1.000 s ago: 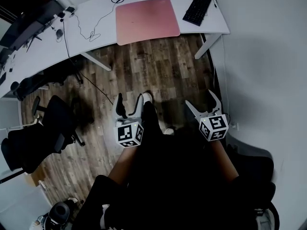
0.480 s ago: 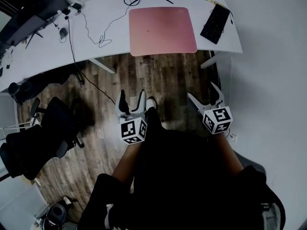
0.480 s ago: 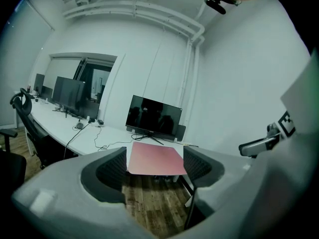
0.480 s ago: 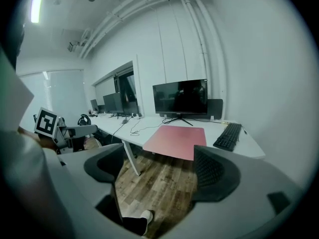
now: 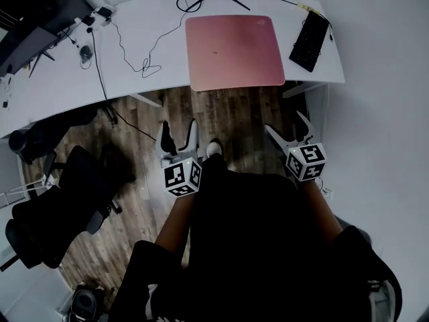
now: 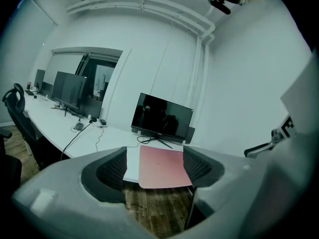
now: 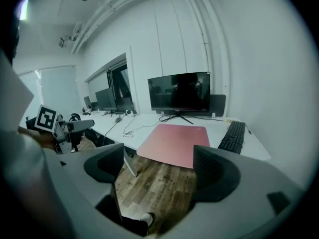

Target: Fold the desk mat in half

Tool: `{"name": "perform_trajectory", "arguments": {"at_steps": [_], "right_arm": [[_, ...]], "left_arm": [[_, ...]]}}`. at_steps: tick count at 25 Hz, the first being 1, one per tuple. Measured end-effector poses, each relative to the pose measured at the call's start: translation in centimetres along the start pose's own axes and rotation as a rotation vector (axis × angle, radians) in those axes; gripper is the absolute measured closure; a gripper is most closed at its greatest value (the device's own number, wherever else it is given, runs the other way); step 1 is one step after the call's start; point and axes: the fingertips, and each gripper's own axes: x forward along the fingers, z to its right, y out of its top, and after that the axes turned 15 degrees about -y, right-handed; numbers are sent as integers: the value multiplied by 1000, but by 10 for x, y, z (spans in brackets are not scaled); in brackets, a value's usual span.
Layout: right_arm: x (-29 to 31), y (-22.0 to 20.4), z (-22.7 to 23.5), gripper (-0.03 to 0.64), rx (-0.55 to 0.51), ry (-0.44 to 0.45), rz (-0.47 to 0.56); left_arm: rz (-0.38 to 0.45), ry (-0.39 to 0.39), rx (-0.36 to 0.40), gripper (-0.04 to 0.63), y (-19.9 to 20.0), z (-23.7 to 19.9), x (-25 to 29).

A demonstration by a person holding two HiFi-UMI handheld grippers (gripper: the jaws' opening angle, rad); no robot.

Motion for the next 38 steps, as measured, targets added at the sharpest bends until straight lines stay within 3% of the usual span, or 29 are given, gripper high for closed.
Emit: {"name": "perform_trajectory", "arguments": {"at_steps": [6, 20, 24, 35, 38], "right_arm": [[24, 13, 5, 189, 28, -62, -10], [59, 12, 26, 189, 61, -73, -60], [89, 14, 38, 190, 65, -53, -61], [178, 3, 96, 190, 85, -23, -146], [198, -7, 107, 190, 110, -12, -185]], "left_arm": [[-13, -73, -23, 250, 2, -21, 33], [-42, -45, -50, 251, -3, -38, 66], [-39, -73, -72, 251, -2, -38, 88], [-167, -20, -48, 250, -29, -42, 151], [-202, -11, -99, 250, -45, -43, 170]]}}
